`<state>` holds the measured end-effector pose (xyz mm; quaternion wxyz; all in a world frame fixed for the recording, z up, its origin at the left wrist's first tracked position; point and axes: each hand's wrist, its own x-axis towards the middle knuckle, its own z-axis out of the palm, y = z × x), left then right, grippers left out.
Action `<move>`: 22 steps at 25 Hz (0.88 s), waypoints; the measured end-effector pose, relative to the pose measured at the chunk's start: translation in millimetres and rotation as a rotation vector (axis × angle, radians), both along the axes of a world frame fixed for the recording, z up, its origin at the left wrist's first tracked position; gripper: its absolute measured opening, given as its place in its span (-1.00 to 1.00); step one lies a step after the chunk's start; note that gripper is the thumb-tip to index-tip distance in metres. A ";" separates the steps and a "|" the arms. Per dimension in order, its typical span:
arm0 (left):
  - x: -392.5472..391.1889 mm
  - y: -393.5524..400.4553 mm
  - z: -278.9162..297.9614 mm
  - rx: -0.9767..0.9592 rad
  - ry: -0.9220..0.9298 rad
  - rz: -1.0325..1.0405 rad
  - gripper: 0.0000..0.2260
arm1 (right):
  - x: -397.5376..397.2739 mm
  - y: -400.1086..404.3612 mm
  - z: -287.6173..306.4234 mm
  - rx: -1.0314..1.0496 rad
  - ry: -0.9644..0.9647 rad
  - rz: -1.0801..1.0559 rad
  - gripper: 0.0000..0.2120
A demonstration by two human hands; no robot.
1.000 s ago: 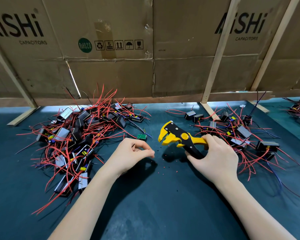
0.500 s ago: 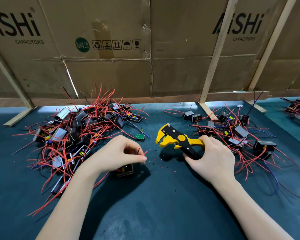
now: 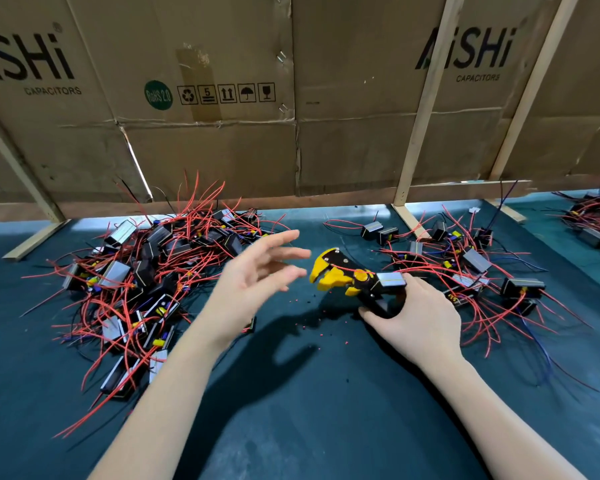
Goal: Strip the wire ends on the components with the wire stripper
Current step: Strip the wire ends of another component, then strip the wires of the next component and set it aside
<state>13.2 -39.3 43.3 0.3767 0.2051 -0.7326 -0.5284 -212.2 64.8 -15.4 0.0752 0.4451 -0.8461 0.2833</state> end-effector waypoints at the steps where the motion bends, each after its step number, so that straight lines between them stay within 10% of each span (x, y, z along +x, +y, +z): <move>1: 4.8 -7.4 2.0 -0.006 0.021 0.093 -0.63 | -0.4 0.2 1.8 -0.042 -0.087 -0.035 -0.43; 7: 35.1 -44.1 -6.1 0.248 0.189 0.646 -0.79 | -28.3 1.3 18.5 -0.487 -0.978 -0.112 -0.52; 13: 36.6 -49.9 -13.1 0.222 -0.191 0.654 -0.89 | -53.3 17.3 31.8 -0.567 -1.987 0.340 -0.26; 22: 18.5 -33.1 -31.6 -0.198 -0.869 0.562 -0.76 | -35.5 8.5 25.3 -0.464 -1.781 0.537 -0.36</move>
